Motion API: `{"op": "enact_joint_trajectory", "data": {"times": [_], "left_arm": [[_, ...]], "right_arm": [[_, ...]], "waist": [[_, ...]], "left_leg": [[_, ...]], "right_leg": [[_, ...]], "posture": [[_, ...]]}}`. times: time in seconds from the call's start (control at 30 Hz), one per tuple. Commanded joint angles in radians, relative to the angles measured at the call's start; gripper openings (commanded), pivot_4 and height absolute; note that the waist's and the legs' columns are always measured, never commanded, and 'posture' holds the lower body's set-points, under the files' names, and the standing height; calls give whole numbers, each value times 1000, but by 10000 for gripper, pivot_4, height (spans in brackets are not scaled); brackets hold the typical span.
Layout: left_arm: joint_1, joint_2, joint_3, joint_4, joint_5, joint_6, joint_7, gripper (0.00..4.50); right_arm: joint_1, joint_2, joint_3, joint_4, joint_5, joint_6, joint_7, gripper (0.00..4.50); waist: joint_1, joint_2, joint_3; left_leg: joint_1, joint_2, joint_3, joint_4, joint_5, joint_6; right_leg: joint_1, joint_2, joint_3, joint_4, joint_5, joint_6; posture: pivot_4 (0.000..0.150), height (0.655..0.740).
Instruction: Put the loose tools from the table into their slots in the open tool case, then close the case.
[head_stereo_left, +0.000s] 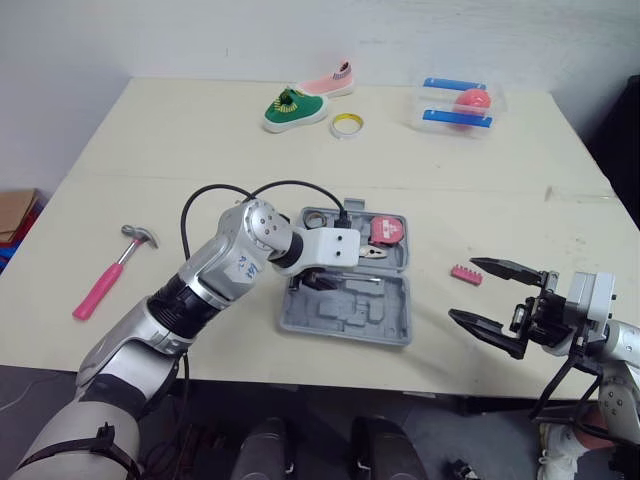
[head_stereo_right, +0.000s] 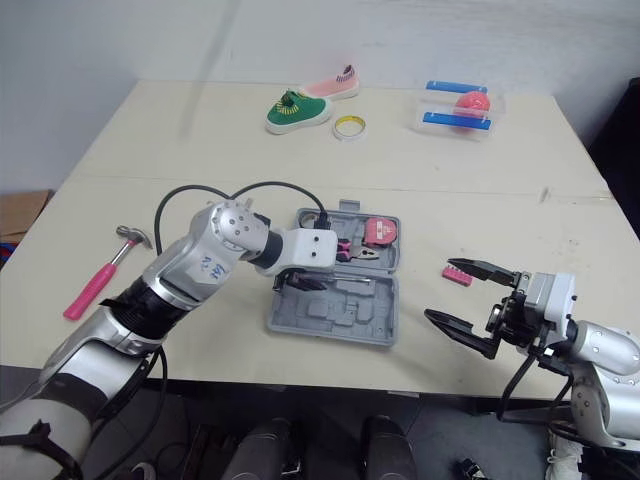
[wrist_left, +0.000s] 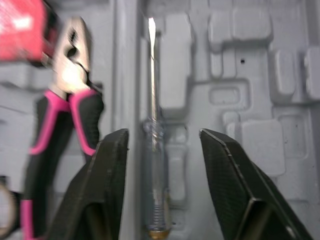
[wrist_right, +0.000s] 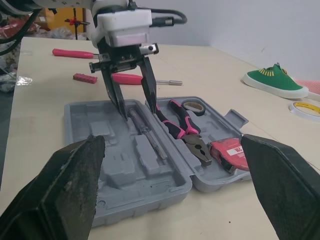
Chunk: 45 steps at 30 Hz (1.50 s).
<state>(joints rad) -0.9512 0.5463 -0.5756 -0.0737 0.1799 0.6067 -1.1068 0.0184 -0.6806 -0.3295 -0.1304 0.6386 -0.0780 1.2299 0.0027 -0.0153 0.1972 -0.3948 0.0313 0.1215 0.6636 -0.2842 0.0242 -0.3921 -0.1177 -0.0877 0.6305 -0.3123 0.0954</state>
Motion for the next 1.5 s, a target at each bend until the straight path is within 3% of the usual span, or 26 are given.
{"op": "enact_joint_trajectory", "data": {"times": [0.03, 0.13, 0.17, 0.2, 0.3, 0.43, 0.9, 1.37, 1.5], "left_arm": [[13, 9, 59, -15, -9, -50, 24, 20563], [57, -31, 147, 6, -79, -126, 70, 20563], [84, -64, 201, 9, -132, -135, 85, 15351], [112, -99, 257, 11, -184, -119, 105, 14920], [170, -149, 350, 29, -264, -151, 131, 530], [256, -192, 427, 69, -325, -171, 192, 530], [334, -228, 349, 165, -270, -193, 277, 530], [368, -191, 266, 234, -207, -195, 265, 530], [368, -179, 238, 259, -179, -150, 280, 530]], "right_arm": [[13, -1, -25, -35, 29, 5, 3, 45000], [21, -2, -28, -38, 30, 6, 2, 45000], [23, -2, -29, -38, 29, 7, 0, 45000], [23, -2, -30, -37, 27, 6, -2, 45000], [26, -2, -31, -38, 24, 5, -7, 45000], [40, 1, -38, -37, 23, -4, -8, 45000], [45, 4, -34, 1, 20, -47, 11, 45000], [40, 5, -27, -15, 14, -46, -15, 45000], [37, 5, -28, -6, 14, -51, -12, 45000]], "waist": [[-1, 0, 0], [-1, 0, 0], [-1, 0, 0], [-1, 0, 0], [-1, 0, 0], [0, 0, 0], [10, 0, 0], [17, 0, -1], [17, 0, -1]], "left_leg": [[0, 0, 0, 0, 0, 0], [0, 0, 0, 0, 0, 0], [0, 0, 0, 0, 0, 0], [0, 0, 0, 0, 0, 0], [-1, 0, -1, 2, 0, 1], [1, 0, 0, 2, 0, 0], [1, 0, 1, 2, -1, 1], [4, 0, 1, 1, -2, 0], [6, 0, 1, 1, -3, 1]], "right_leg": [[0, 0, 0, 0, 0, 0], [0, 0, 0, 0, 0, 0], [0, 0, 0, 0, 0, 0], [0, -1, 0, 0, 0, 0], [0, -1, 0, 1, 0, 0], [1, -1, -1, 2, 0, 0], [1, -1, -5, 2, 1, 1], [3, -2, -5, 1, 1, 1], [5, -9, -5, 1, 1, 1]], "posture": [[1500, 7400], [1500, 7400], [1500, 7400], [1500, 7400], [1500, 7400], [1500, 7400], [1500, 7400], [1500, 7400], [1500, 7400]]}}
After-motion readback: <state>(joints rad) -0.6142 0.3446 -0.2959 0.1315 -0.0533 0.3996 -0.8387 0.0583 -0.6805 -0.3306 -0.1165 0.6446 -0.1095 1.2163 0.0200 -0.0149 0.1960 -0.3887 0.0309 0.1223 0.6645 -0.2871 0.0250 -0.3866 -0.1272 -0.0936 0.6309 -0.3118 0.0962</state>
